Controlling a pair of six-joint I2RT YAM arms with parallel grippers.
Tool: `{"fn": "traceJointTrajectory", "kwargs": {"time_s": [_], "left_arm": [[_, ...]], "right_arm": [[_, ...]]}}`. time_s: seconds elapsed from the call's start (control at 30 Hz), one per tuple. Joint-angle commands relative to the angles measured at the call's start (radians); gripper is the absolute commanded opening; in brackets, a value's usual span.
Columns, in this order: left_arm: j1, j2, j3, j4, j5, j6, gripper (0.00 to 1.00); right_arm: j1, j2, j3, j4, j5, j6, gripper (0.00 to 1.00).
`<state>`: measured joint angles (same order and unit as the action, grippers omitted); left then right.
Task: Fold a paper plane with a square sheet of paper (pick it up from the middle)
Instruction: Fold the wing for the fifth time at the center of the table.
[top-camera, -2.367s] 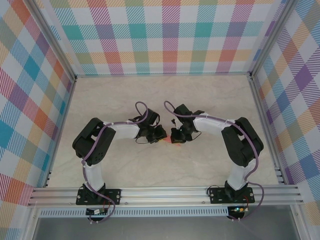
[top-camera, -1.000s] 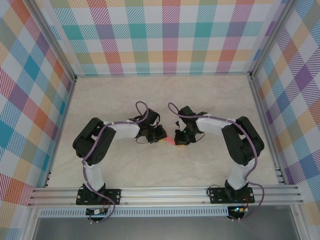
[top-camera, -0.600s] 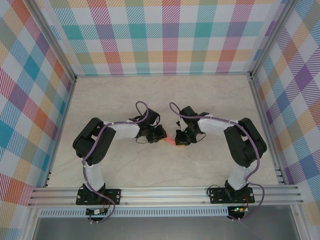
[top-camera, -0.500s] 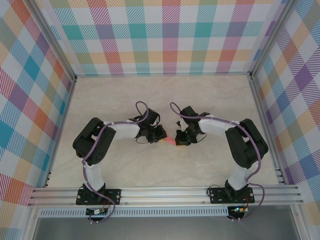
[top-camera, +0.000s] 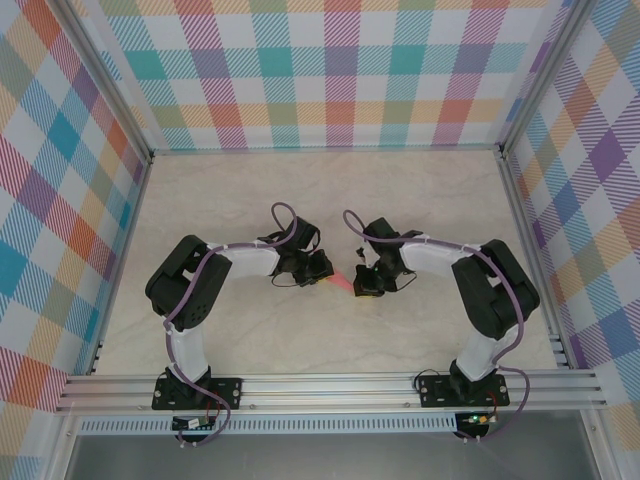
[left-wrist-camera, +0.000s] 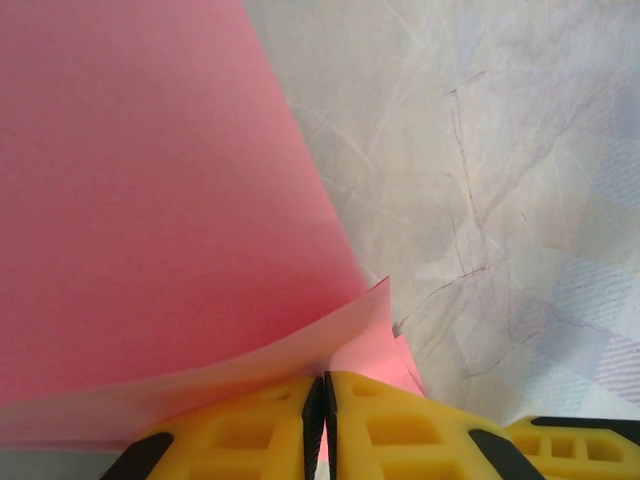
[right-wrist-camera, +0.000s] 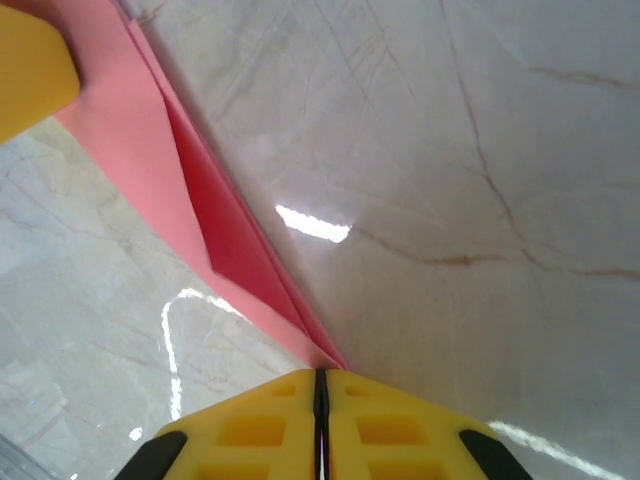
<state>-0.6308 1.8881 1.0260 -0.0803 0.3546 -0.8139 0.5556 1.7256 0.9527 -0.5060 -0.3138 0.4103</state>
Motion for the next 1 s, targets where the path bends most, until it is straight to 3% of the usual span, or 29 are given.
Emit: {"fn": "traceJointTrajectory", "kwargs": {"time_s": [0.0,0.2,0.47,0.97], "left_arm": [[0.003,0.068,-0.031,-0.13,-0.14,0.022,0.14],[0.003,0.068,-0.035,-0.127,-0.14,0.019,0.14],[0.003,0.066,-0.034,-0.131,-0.141,0.018,0.14],[0.004,0.077,-0.033,-0.144,-0.16,0.019,0.14]], "right_arm": [[-0.007,-0.073,0.012,0.005,-0.076,0.02,0.12],[0.003,0.046,0.096,0.088,-0.186,0.038,0.13],[0.004,0.174,0.172,0.061,-0.184,0.0,0.12],[-0.038,0.106,0.048,-0.025,-0.098,-0.05,0.12]]}}
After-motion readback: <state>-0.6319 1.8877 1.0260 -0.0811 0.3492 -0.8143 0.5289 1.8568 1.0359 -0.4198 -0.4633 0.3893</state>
